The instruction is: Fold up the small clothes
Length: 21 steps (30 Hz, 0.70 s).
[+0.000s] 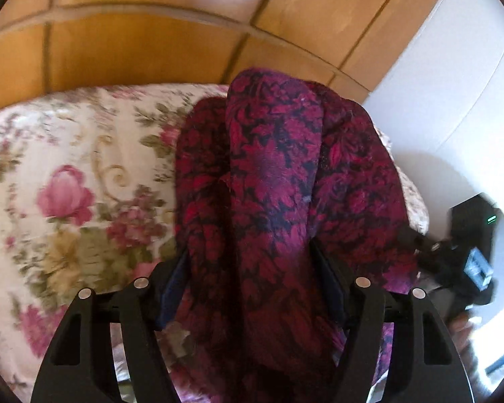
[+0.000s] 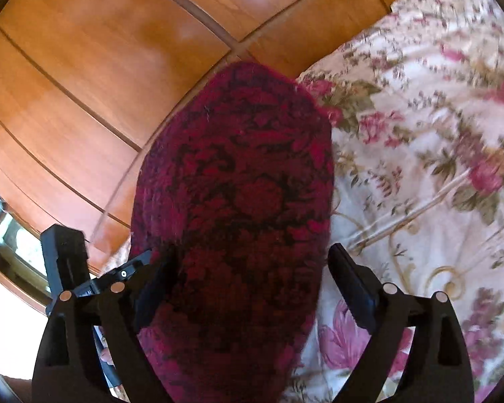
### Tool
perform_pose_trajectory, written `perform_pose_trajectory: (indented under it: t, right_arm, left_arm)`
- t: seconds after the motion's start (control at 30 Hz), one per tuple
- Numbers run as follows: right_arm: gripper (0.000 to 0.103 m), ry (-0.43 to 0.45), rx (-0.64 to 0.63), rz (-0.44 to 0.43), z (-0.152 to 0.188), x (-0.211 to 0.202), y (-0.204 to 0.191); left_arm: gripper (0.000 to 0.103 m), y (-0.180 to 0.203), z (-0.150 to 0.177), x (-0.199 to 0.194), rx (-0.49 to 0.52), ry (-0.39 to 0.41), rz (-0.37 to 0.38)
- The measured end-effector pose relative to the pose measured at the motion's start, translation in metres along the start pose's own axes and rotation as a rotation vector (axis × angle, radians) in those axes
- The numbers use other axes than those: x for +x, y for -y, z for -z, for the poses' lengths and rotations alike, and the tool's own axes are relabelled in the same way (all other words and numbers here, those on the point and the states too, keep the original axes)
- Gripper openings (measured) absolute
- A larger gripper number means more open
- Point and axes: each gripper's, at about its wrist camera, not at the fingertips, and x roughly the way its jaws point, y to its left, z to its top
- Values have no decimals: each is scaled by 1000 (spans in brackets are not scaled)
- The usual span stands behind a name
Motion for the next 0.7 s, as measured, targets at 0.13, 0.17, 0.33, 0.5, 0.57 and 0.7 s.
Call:
perform_pose_trajectory:
  t: [0.13, 0.17, 0.33, 0.5, 0.57, 0.7]
  right_arm:
    - [77, 77, -172, 115, -14, -16, -58]
    - [75, 84, -221, 148, -17, -13, -70]
    - [64, 16, -373, 324, -34, 48, -101]
    - [69, -32, -418, 457, -31, 94, -97]
    - [70, -28, -414, 467, -34, 92, -96]
    - [78, -6, -400, 476, -30, 74, -99]
  left_arm:
    - [65, 8, 7, -16, 1, 41, -60]
    - [65, 9, 7, -17, 5, 45, -72]
    - [65, 18, 7, -24, 21, 53, -142]
    - [68, 3, 12, -16, -25, 62, -168]
    - [69, -1, 8, -15, -59, 63, -163]
    - [77, 12, 10, -32, -18, 97, -209]
